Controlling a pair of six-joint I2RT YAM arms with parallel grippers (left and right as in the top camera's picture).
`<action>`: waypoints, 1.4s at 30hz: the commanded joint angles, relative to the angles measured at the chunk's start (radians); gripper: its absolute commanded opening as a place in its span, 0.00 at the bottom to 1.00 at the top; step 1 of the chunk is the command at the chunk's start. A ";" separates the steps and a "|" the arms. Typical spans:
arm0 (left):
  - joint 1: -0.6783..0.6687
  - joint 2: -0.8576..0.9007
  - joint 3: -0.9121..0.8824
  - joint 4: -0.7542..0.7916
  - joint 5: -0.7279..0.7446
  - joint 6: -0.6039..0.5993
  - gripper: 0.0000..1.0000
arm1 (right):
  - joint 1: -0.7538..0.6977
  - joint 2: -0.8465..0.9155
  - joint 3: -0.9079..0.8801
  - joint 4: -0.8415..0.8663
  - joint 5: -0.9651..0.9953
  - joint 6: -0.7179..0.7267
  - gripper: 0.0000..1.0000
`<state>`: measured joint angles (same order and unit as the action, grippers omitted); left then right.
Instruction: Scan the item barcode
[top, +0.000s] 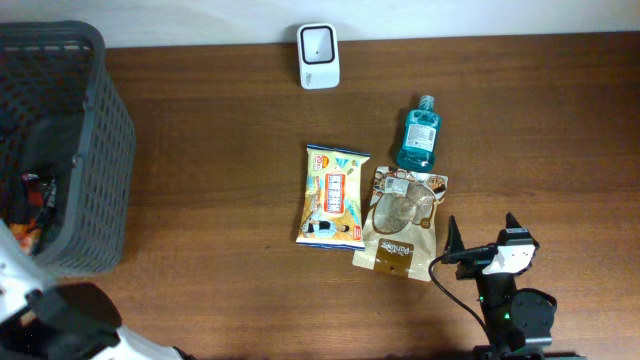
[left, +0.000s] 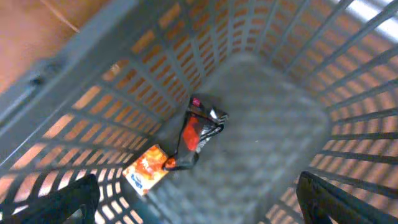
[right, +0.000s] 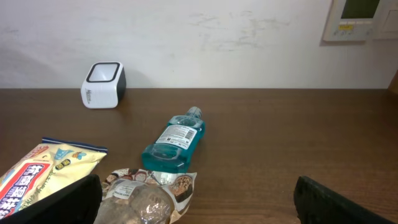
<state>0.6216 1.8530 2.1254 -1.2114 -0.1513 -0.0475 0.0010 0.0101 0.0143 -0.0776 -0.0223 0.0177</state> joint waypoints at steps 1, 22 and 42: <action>0.019 0.080 0.005 0.004 -0.010 0.140 0.94 | 0.005 -0.006 -0.009 -0.002 0.008 -0.006 0.98; -0.005 0.337 -0.003 0.014 -0.051 0.211 0.74 | 0.005 -0.006 -0.009 -0.001 0.008 -0.006 0.98; -0.071 0.339 -0.346 0.256 -0.484 0.215 0.80 | 0.005 -0.006 -0.009 -0.001 0.008 -0.006 0.98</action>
<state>0.5461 2.1799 1.8137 -0.9993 -0.5407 0.1577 0.0010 0.0101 0.0143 -0.0776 -0.0227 0.0181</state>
